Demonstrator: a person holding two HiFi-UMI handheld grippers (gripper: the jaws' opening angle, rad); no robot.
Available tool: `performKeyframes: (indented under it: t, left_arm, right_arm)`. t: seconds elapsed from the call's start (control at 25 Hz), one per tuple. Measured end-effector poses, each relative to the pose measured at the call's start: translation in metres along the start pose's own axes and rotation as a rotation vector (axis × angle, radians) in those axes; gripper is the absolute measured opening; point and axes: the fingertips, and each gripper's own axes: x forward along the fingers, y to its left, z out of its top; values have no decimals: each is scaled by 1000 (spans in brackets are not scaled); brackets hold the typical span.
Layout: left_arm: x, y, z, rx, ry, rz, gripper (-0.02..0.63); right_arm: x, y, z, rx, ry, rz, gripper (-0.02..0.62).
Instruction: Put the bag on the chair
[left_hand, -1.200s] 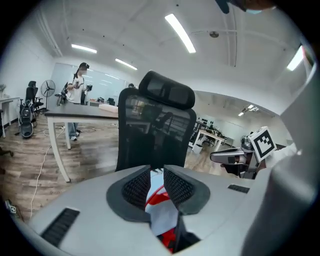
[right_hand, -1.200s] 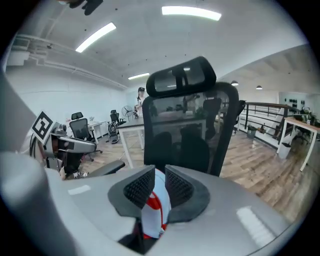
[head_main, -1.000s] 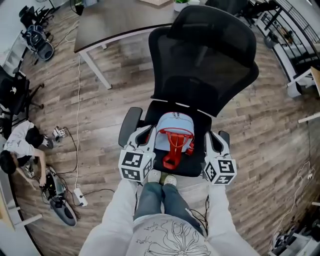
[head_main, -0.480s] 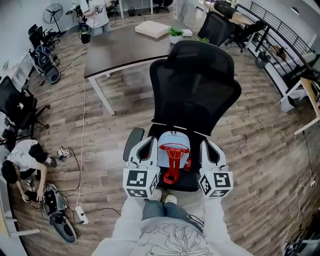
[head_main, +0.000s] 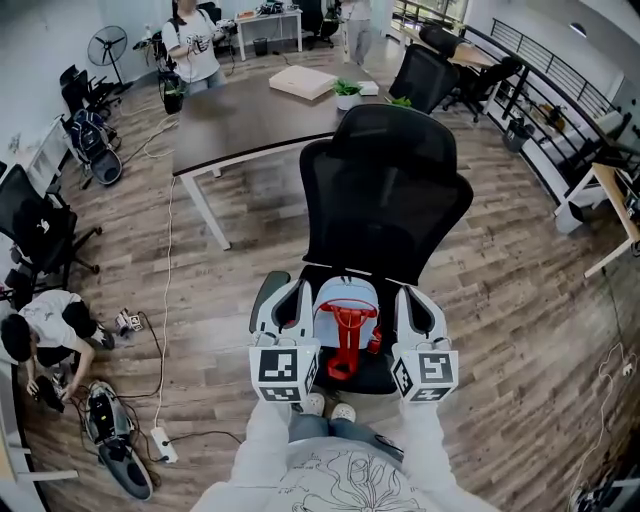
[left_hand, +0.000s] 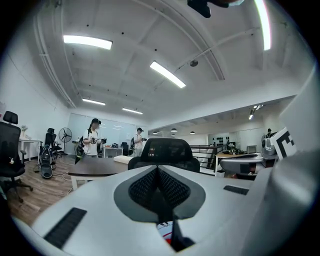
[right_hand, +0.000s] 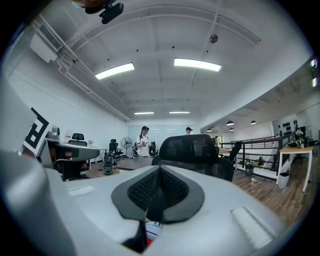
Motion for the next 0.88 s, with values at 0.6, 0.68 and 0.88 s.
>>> performKeyframes:
  t: [0.6,0.68,0.88]
  left_arm:
    - [5,7,0,-68,-14,-8,6]
    - [6,6,1,-58,-15,-14,6]
    - [9,5,4,-52,-17,-25,6]
  right_arm:
    - [4,-6,7,5,-23,-31,14]
    - [6,-6,8,-3,-23,-29,14]
    - [9,-7,11,-5,-24,-28,14]
